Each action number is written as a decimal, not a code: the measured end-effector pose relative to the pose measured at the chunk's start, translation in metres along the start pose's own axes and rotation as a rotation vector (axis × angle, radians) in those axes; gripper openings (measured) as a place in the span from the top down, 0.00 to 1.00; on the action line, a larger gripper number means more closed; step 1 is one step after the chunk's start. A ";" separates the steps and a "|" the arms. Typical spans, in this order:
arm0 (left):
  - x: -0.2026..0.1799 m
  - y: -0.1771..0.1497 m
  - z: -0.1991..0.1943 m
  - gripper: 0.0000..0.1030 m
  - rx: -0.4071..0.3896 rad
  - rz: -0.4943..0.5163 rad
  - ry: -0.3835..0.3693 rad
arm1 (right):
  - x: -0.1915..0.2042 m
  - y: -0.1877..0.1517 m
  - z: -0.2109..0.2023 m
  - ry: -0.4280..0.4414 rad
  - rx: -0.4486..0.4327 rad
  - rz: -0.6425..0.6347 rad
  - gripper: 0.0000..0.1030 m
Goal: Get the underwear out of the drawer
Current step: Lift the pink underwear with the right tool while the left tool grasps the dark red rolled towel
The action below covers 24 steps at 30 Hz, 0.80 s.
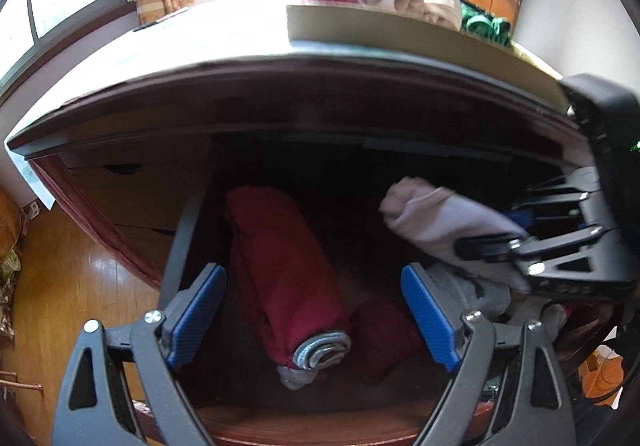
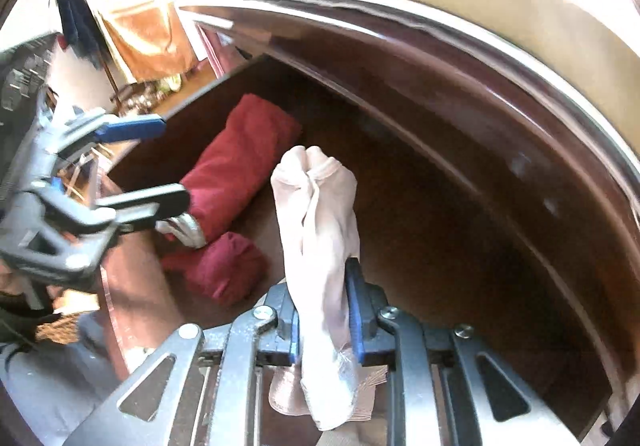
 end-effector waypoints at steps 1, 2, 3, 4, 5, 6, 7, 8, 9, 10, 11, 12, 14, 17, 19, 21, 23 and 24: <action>-0.001 0.001 0.003 0.15 0.016 0.008 0.003 | -0.003 -0.002 -0.003 0.013 -0.008 0.013 0.80; -0.004 0.002 0.006 0.16 0.031 0.017 0.004 | -0.006 -0.006 -0.005 0.023 -0.017 0.027 0.80; -0.005 0.003 0.008 0.16 0.042 0.026 0.008 | -0.009 -0.008 -0.008 0.029 -0.027 0.039 0.80; -0.007 0.003 0.010 0.16 0.053 0.035 0.011 | -0.012 -0.011 -0.012 0.033 -0.040 0.048 0.80; -0.008 0.004 0.012 0.16 0.068 0.043 0.010 | -0.014 -0.011 -0.022 0.037 -0.050 0.055 0.80; -0.010 0.005 0.016 0.16 0.084 0.048 0.010 | -0.018 -0.014 -0.025 0.041 -0.056 0.060 0.80; -0.010 0.006 0.019 0.16 0.100 0.055 0.015 | -0.017 -0.012 -0.024 0.044 -0.057 0.063 0.80; -0.011 0.006 0.023 0.16 0.117 0.064 0.023 | -0.019 -0.016 -0.025 0.045 -0.058 0.065 0.80; -0.012 0.005 0.026 0.16 0.134 0.072 0.030 | -0.020 -0.016 -0.026 0.048 -0.063 0.066 0.80; -0.012 0.005 0.030 0.16 0.153 0.078 0.036 | -0.020 -0.017 -0.028 0.052 -0.071 0.067 0.80; -0.013 0.005 0.034 0.20 0.171 0.083 0.039 | -0.025 -0.015 -0.030 0.059 -0.074 0.069 0.80; -0.013 0.006 0.037 0.21 0.188 0.083 0.043 | -0.029 -0.018 -0.034 0.064 -0.078 0.072 0.80; -0.013 0.009 0.043 0.22 0.218 0.084 0.054 | -0.034 -0.020 -0.038 0.081 -0.079 0.078 0.80; -0.012 0.011 0.054 0.22 0.294 0.082 0.037 | -0.036 -0.021 -0.038 0.049 -0.058 0.054 0.80; -0.011 0.011 0.061 0.22 0.343 0.086 0.030 | -0.038 -0.020 -0.036 0.040 -0.046 0.044 0.80; -0.012 0.009 0.066 0.22 0.377 0.106 0.040 | -0.040 -0.021 -0.031 0.034 -0.020 0.035 0.80; -0.015 0.009 0.072 0.22 0.416 0.142 0.062 | -0.043 -0.019 -0.026 0.024 -0.009 0.040 0.77; -0.018 0.009 0.075 0.22 0.432 0.163 0.066 | -0.045 -0.018 -0.023 0.016 -0.003 0.045 0.68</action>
Point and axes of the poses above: each gripper's, at about its wrist camera, not at the fingertips, and z roughly the way its jaws point, x to its left, y to its top, the point moved 2 cm from there along z, roughly the way its jaws point
